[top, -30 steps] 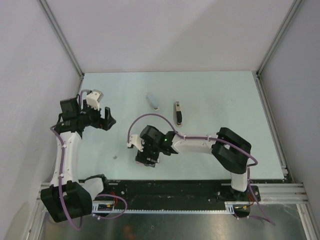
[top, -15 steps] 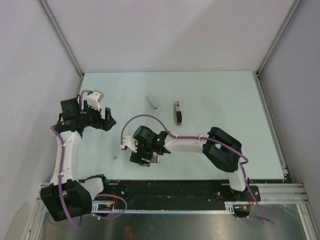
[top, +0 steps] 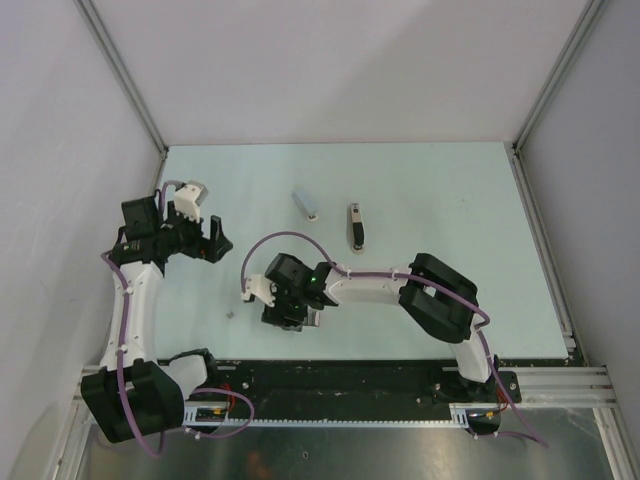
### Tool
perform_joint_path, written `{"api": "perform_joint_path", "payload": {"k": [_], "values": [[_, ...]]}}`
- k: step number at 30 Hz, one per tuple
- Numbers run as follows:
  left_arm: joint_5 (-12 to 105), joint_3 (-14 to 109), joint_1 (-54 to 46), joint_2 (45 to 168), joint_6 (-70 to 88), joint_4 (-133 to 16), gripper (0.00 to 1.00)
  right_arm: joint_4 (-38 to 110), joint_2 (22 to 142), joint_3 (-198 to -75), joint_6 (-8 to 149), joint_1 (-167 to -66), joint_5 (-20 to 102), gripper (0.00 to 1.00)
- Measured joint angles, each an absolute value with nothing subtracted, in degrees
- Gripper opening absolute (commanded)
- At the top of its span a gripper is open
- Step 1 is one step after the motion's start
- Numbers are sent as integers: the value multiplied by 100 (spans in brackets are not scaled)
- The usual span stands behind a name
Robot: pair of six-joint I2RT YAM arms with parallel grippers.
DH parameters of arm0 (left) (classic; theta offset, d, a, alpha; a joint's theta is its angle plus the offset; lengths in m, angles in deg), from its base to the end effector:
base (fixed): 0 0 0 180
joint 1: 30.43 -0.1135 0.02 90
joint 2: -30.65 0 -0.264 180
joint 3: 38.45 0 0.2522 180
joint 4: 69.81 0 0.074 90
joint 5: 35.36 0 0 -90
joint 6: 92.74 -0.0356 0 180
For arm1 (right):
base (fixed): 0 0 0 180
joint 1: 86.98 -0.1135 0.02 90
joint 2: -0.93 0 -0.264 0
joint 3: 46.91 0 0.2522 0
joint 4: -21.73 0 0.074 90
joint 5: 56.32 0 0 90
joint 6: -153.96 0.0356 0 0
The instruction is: Unload the staples from the stapler
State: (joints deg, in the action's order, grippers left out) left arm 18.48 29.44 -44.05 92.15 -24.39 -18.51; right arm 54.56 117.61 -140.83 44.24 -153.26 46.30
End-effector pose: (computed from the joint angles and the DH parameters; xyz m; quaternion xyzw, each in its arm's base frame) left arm 0.2163 0.0308 0.3010 0.1802 0.8675 -0.1627 0.4342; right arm 0.1669 0.3991 0.1621 -0.6713 0.6722 0.2126 0.2286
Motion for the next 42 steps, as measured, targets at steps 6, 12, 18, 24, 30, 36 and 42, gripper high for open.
{"api": "perform_joint_path", "payload": {"k": [6,12,18,24,30,36,42], "values": [[1852,2946,-4405,9202,-2483,-1821,95,5559,11761,-14105,4415,-15323,4610,54],[1876,2955,-4405,9180,-2487,-1803,95,5624,11761,-14116,4387,-15323,4612,50],[1922,2955,-4405,9114,-2544,-1773,95,5640,11687,-14017,4376,-15321,4608,41],[1955,2955,-4405,9073,-2581,-1749,95,5642,11416,-13652,4398,-15273,4610,41],[1955,2955,-4405,9044,-2585,-1729,95,5642,11188,-13346,4424,-15229,4571,42],[1957,2951,-4405,8988,-2598,-1709,96,5635,11050,-13165,4439,-15203,4464,53],[1994,2872,-4405,8898,-2690,-1635,96,5624,10989,-13082,4446,-15205,4416,64]]}}
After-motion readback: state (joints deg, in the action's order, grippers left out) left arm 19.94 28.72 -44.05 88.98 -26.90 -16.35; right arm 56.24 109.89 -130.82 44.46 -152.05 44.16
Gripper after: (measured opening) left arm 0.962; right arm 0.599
